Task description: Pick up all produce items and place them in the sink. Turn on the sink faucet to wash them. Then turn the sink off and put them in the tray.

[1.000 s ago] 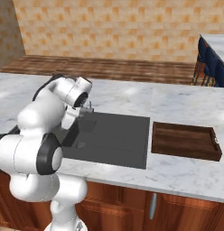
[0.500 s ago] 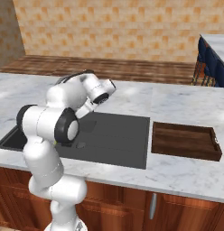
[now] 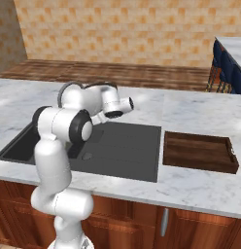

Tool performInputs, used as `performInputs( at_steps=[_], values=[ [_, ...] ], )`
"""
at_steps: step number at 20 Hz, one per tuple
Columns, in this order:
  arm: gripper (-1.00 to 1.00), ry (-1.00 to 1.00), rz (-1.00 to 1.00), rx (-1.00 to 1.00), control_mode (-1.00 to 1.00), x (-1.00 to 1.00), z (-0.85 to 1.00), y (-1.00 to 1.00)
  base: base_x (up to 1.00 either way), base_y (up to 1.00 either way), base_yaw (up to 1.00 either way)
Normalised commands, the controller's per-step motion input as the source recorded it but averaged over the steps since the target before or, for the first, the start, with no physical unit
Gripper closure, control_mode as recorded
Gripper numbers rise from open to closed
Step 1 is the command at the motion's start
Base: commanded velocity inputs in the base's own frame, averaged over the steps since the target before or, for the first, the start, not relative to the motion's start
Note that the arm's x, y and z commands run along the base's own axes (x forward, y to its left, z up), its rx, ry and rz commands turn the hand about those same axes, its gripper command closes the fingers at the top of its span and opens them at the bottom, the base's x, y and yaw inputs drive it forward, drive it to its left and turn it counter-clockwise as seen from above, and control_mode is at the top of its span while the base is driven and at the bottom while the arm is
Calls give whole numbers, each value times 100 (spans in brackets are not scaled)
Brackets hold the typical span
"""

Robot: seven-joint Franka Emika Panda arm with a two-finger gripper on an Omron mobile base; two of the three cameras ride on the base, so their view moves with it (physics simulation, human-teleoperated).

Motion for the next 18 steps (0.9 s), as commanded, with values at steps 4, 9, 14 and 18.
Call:
performInputs(
  at_steps=[4,9,14,18],
  values=[
    [-100,-20,-17,20,-100,49,-3,-5,0,0,0],
    [-100,-2,-16,22,-100,60,-17,-6,0,0,0],
    [-100,0,-11,20,-100,35,-22,0,0,0,0],
    [-100,0,-7,21,-100,26,-3,0,0,0,0]
  ],
)
